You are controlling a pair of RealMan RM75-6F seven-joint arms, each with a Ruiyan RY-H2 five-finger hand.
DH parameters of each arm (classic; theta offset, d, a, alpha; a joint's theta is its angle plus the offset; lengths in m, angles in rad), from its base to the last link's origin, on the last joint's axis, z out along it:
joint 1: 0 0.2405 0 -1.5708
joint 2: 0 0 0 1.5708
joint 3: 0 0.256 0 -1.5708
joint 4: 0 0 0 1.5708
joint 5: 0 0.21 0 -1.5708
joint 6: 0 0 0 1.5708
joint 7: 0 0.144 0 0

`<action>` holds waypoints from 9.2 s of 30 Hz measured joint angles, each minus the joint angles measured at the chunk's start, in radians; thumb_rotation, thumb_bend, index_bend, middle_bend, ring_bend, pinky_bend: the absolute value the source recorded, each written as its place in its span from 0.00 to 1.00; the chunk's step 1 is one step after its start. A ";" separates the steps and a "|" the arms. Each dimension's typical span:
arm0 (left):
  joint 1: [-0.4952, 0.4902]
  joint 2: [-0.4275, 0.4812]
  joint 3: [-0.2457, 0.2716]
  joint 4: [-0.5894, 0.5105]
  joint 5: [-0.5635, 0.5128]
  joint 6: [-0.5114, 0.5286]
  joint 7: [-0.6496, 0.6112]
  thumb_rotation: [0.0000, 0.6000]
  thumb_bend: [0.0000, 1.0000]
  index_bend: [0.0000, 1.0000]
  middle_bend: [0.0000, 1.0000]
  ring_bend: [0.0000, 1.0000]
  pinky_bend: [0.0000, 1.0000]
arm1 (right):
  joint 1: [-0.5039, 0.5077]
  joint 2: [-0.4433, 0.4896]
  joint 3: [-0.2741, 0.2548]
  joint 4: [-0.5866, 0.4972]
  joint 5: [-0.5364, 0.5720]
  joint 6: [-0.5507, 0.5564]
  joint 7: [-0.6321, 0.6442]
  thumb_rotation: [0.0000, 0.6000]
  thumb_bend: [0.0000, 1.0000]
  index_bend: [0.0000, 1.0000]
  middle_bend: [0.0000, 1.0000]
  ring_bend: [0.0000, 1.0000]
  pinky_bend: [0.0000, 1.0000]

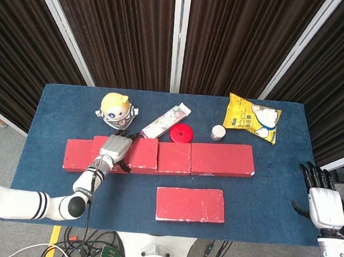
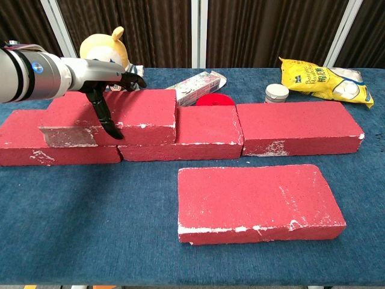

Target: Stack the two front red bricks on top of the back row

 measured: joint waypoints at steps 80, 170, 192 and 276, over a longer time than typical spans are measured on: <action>0.607 0.419 0.206 -0.277 0.643 0.559 -0.290 1.00 0.00 0.02 0.00 0.00 0.00 | 0.203 0.031 -0.102 -0.263 -0.123 -0.395 -0.274 1.00 0.00 0.00 0.00 0.00 0.00; 0.821 0.500 0.040 -0.164 0.812 0.352 -0.502 1.00 0.00 0.02 0.00 0.00 0.00 | 0.395 -0.154 -0.031 -0.159 0.000 -0.335 -0.151 1.00 0.08 0.00 0.21 0.05 0.00; 0.796 0.468 0.020 -0.163 0.790 0.319 -0.456 1.00 0.00 0.02 0.00 0.00 0.00 | 0.634 -0.156 0.063 0.254 -0.048 -0.624 0.305 1.00 0.09 0.00 0.21 0.05 0.00; 0.828 0.472 0.022 -0.088 0.822 0.291 -0.566 1.00 0.00 0.02 0.00 0.00 0.00 | 0.748 -0.381 0.044 0.401 0.025 -0.666 0.343 1.00 0.10 0.00 0.20 0.05 0.00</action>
